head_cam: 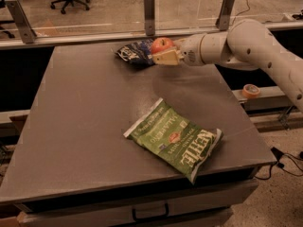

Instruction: Move apple near blue chip bag

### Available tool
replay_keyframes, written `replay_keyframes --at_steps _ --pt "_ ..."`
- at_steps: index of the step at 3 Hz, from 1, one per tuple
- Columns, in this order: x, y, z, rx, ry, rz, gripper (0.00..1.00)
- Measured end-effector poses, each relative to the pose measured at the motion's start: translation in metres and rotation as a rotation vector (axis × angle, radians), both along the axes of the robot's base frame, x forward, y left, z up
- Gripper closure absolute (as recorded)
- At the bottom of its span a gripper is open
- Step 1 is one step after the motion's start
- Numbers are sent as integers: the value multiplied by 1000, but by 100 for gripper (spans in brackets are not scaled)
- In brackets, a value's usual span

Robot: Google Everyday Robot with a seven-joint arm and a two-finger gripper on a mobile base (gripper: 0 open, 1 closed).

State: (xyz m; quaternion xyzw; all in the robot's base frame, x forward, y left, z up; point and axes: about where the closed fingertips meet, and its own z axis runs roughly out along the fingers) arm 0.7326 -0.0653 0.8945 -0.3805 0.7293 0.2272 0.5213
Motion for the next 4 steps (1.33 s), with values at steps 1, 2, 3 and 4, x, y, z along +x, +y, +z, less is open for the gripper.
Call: replay_keyframes --at_steps 1,2,3,4 --pt "7 -5 -26 -9 60 -11 35" --pt "17 0 -43 -7 94 -3 12" --pt "22 3 -50 -4 107 3 0" --pt "22 3 -50 -4 107 3 0"
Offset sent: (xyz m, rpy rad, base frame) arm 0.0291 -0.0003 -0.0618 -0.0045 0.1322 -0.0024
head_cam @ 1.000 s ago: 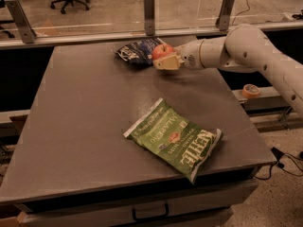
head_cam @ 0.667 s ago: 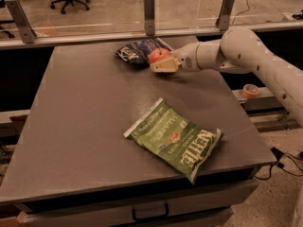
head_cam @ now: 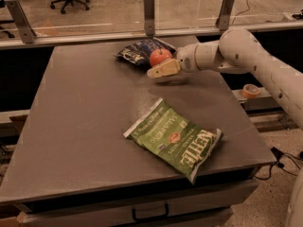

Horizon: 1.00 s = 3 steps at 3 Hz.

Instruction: Move apple near blue chip bag

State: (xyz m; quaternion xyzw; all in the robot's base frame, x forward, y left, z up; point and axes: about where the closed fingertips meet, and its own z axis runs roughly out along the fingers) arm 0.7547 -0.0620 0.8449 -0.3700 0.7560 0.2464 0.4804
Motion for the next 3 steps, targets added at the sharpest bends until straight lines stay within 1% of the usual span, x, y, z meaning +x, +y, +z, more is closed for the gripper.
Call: replay_keyframes --at_steps 1,2,3 --pt "-8 -9 18 -14 -32 -11 0" --pt "-35 -32 72 -81 -106 -4 0" --pt "-78 -41 167 -235 -231 55 0"
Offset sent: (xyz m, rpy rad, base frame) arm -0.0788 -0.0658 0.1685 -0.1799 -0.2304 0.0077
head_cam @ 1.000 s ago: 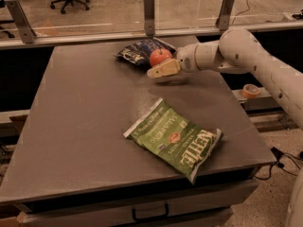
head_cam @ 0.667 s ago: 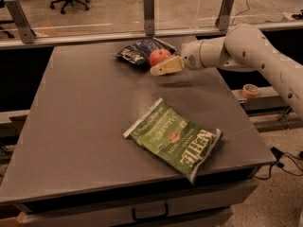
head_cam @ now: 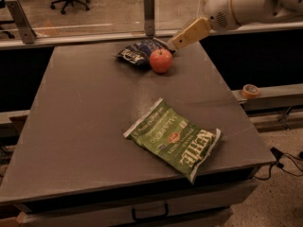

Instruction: Move apple near blue chip bag

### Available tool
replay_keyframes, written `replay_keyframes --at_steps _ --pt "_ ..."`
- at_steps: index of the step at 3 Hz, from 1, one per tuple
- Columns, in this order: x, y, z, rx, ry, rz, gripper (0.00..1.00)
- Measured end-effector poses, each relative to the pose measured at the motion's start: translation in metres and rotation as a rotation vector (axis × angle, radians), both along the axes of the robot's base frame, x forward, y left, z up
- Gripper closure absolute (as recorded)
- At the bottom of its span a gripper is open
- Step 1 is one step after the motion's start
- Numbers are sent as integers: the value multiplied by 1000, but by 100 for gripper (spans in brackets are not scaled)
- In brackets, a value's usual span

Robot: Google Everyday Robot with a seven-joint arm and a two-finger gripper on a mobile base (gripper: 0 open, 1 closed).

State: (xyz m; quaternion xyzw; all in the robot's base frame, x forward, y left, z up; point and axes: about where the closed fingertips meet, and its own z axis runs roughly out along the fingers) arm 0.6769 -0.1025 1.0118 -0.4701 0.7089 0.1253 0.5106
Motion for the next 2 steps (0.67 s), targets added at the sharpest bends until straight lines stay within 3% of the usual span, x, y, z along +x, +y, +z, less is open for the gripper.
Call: replay_keyframes --at_steps 1,2 --pt "-21 4 8 -32 28 45 0" --pt "-20 5 3 -31 35 47 0"
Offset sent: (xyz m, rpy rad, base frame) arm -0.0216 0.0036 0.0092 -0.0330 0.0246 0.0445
